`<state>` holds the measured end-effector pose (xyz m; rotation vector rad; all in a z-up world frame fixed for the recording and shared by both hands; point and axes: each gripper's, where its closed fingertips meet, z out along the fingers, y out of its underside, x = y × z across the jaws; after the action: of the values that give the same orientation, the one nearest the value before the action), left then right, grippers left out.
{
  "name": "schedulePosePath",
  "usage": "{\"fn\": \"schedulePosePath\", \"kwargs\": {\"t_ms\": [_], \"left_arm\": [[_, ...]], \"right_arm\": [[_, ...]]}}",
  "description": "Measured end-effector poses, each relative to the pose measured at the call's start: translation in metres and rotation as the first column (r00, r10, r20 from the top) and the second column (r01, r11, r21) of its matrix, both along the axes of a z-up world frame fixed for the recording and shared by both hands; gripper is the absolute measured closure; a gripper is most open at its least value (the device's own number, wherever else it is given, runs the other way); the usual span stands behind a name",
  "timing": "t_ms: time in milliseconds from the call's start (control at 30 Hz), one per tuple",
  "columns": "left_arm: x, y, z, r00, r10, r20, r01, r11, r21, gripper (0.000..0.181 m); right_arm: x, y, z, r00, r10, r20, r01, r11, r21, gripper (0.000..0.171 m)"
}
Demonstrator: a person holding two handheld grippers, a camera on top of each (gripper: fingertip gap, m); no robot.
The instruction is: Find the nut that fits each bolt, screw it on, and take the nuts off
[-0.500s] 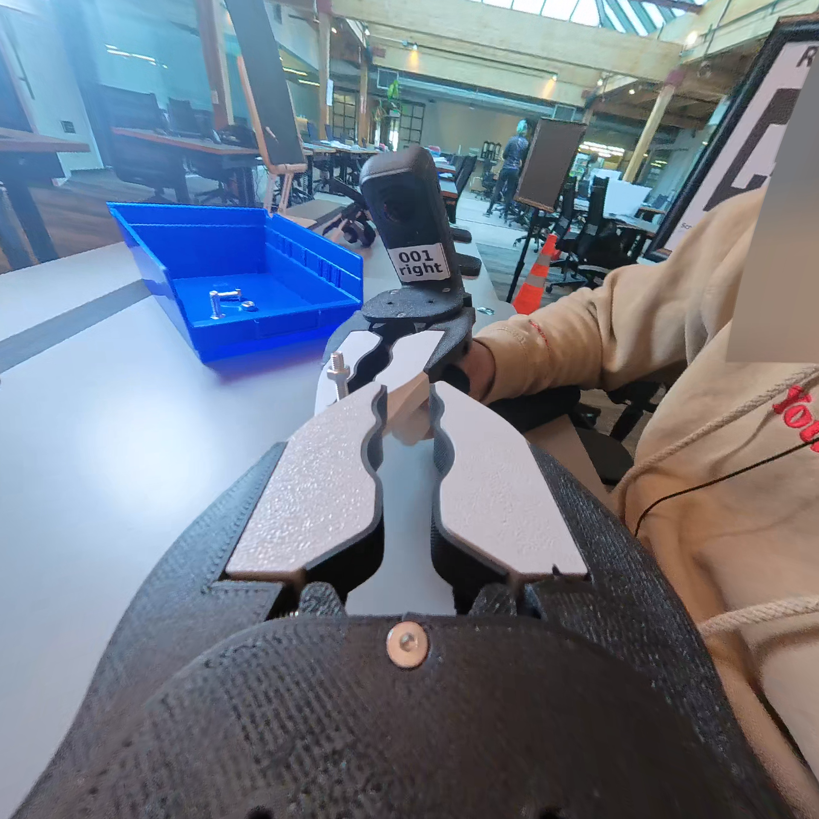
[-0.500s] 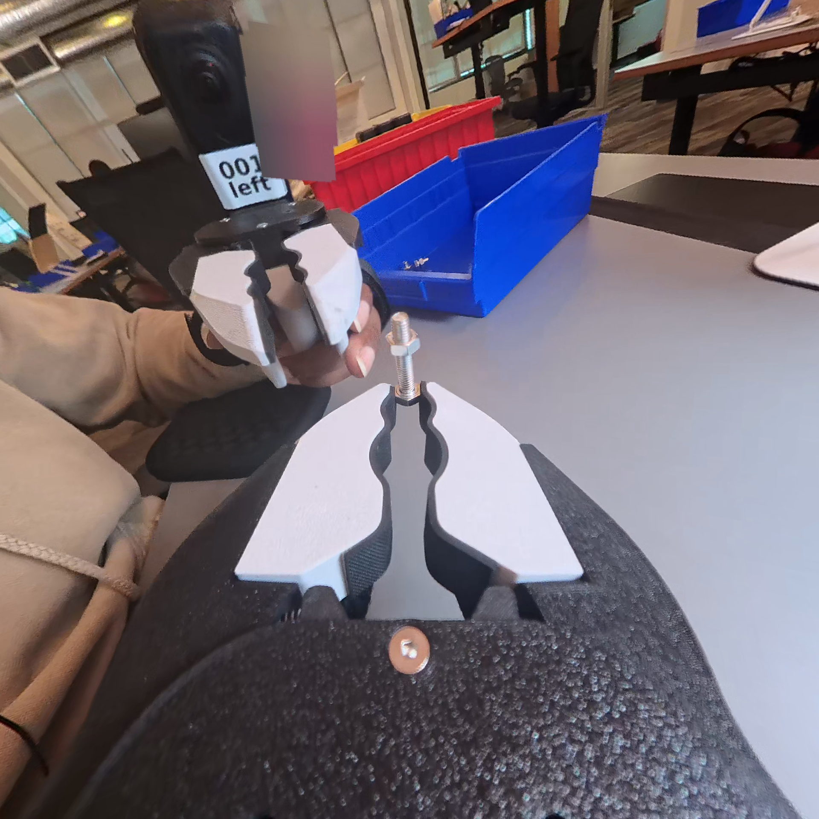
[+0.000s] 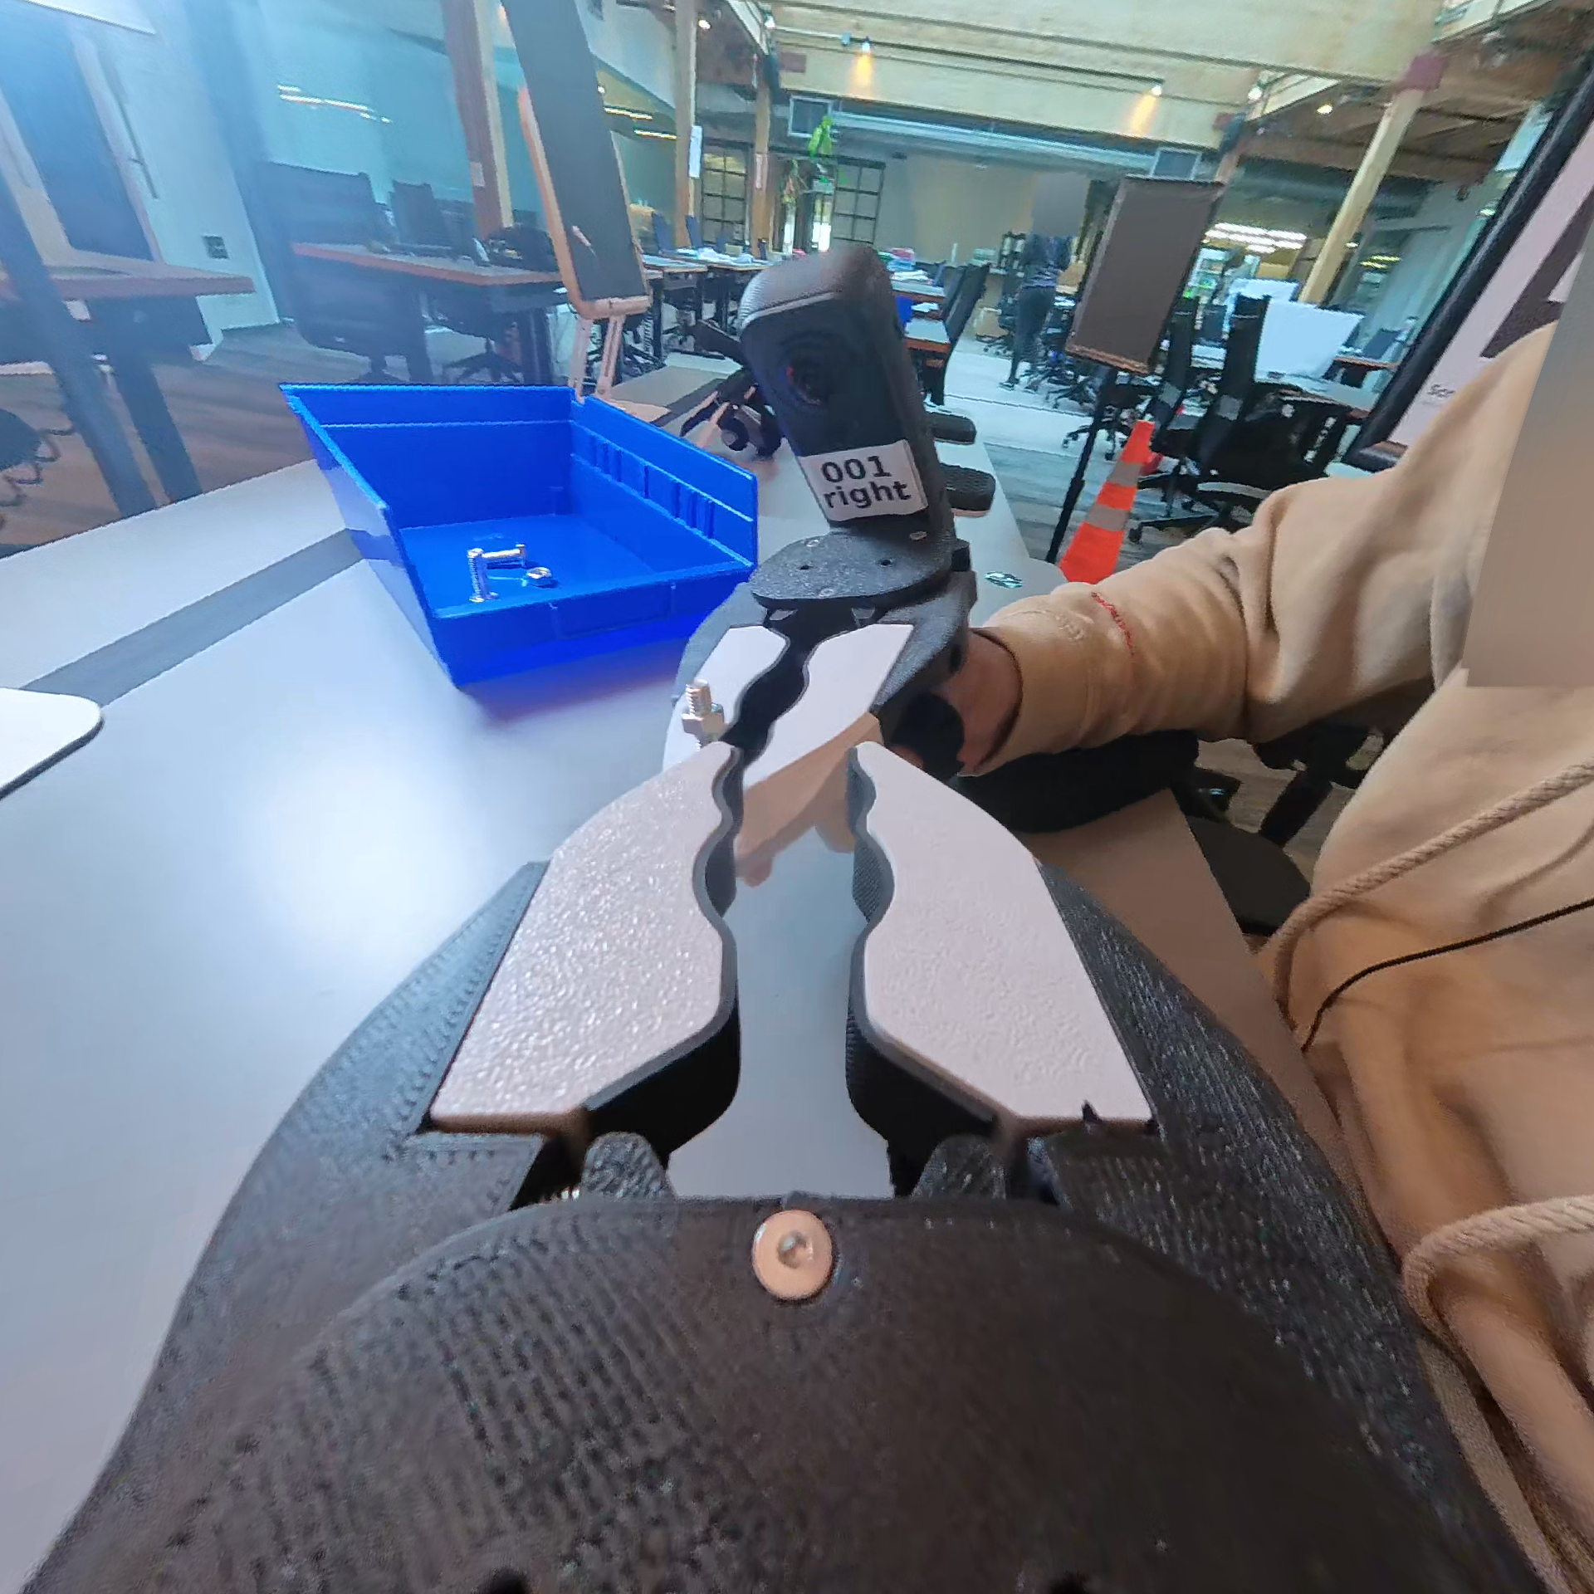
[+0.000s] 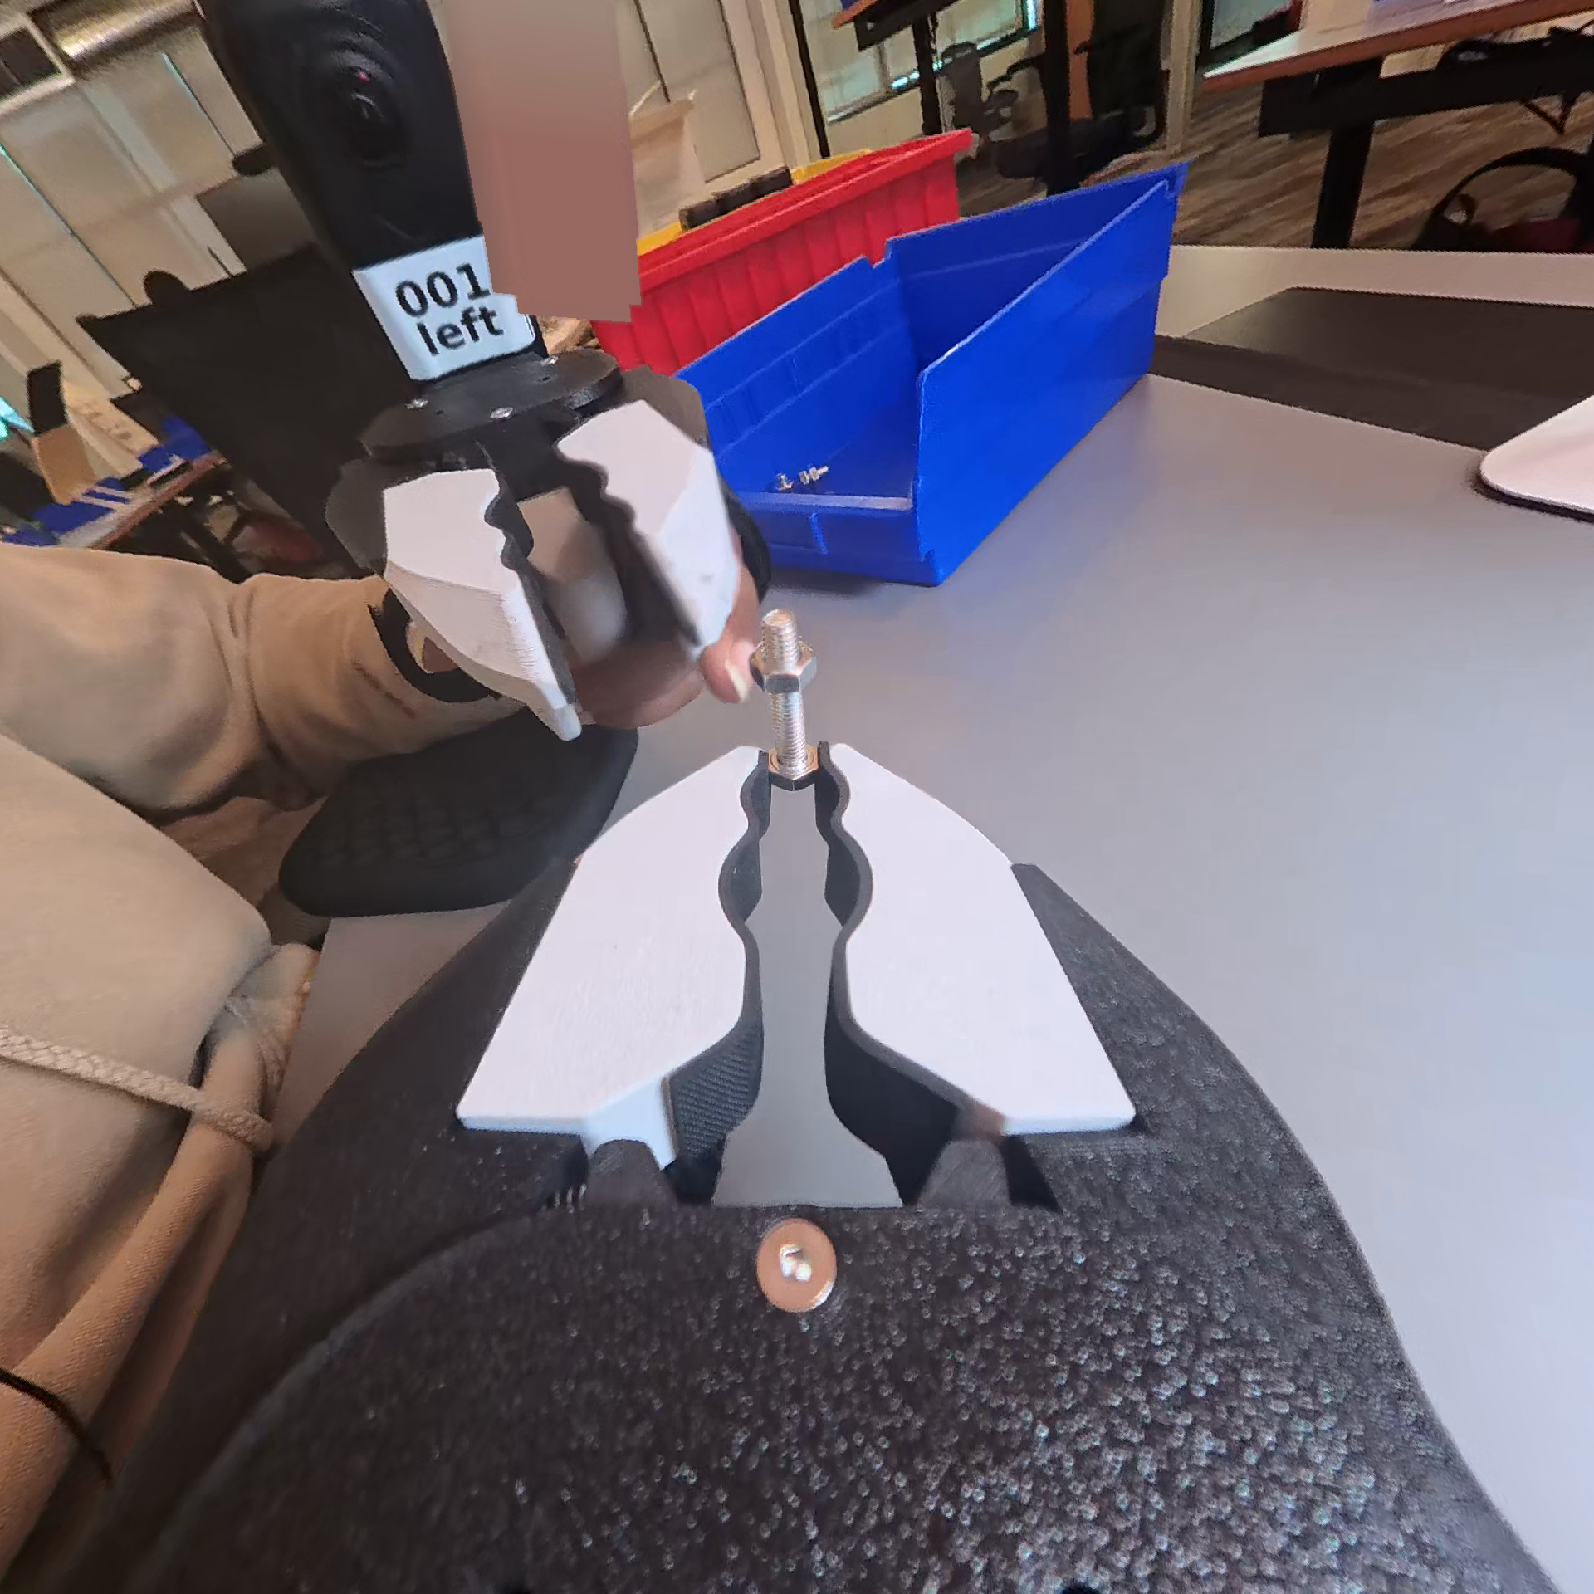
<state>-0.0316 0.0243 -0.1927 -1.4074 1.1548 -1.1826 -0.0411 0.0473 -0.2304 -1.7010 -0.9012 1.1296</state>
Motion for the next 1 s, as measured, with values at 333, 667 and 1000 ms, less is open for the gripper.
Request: {"fn": "schedulePosePath", "kwargs": {"t_ms": [333, 667, 1000], "left_arm": [[0.005, 0.002, -0.015, 0.998, 0.016, -0.060, -0.015, 1.000, 0.007, 0.171], [0.002, 0.005, -0.002, 0.999, 0.040, -0.003, -0.040, 0.999, -0.009, 0.171], [-0.001, -0.002, 0.009, 0.999, 0.012, 0.042, -0.013, 1.000, 0.019, 0.167]], "right_arm": [[-0.015, -0.023, -0.011, 0.988, 0.124, 0.091, -0.126, 0.992, 0.024, 0.161], [-0.013, -0.021, 0.005, 0.993, 0.113, -0.027, -0.111, 0.992, 0.059, 0.161], [-0.002, -0.011, 0.014, 0.995, 0.057, -0.079, -0.052, 0.996, 0.066, 0.162]]}}
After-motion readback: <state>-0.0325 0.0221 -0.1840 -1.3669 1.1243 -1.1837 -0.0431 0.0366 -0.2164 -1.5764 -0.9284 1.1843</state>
